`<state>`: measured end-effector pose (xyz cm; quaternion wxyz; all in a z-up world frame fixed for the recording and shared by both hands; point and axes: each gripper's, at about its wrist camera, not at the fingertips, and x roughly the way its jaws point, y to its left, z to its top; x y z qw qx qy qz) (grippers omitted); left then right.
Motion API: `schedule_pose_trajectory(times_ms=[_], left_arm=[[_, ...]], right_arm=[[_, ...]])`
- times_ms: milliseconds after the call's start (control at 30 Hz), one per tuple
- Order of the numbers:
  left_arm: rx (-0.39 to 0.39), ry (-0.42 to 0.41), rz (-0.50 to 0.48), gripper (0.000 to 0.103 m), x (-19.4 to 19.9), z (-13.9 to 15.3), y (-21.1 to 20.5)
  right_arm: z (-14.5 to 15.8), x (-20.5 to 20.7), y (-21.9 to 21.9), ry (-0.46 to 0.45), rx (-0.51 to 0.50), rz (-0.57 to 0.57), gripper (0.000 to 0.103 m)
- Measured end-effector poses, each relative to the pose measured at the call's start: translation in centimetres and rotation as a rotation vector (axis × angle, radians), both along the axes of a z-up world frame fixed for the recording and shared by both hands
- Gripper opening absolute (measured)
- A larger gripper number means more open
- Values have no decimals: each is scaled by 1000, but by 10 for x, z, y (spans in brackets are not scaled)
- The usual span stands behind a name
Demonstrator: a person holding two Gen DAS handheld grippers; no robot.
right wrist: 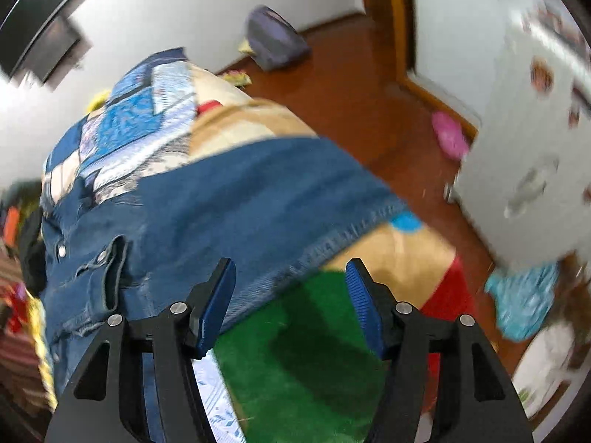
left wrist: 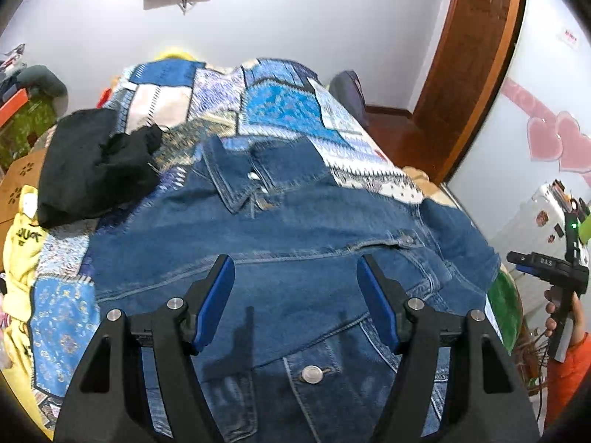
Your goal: Fold large clothes
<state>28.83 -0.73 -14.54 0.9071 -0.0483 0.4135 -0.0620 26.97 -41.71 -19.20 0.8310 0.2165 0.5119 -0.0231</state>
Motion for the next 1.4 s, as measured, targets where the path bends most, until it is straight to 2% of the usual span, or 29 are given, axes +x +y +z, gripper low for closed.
schedule_pose_trajectory(times_ms=[100,267,400,500,567,600,633,700,733,767,867,1000,1133,1233,1400], left_arm=[[-1,29,-9,68,3,-12,-5],[-10,51,-1,68,4,-22,-6],[-7,65,15,68,6,-29,-1],[-1,76,28,68,7,-33,3],[4,77,36,68,7,-34,6],[4,77,42,68,6,-35,9],[3,77,47,68,6,-35,11],[-1,75,60,68,4,-34,17],[-5,71,68,68,3,-33,20],[-9,68,74,68,3,-32,23],[-19,57,89,68,-1,-28,31],[-20,32,95,68,-8,-20,37],[-31,14,93,68,-16,-13,43],[-38,7,94,68,-21,-10,47],[-53,-3,97,68,-31,-6,56]], right_arm=[[-26,9,-8,37,162,-42,58],[-43,26,-14,25,235,-110,61],[-47,45,-19,-2,179,-158,60],[-49,60,-19,19,122,-181,58],[-46,64,-18,26,64,-178,54],[-44,65,-13,28,32,-166,48],[-40,65,-8,20,4,-149,42],[-29,62,-1,2,-31,-119,22],[-24,61,1,-8,-47,-105,18],[-16,59,3,-25,-69,-87,9],[17,51,14,-99,-121,-46,9],[63,40,33,-212,-104,10,8],[110,21,76,-341,-86,146,8],[128,13,111,-384,-88,252,8],[126,7,161,-378,-77,377,8]])
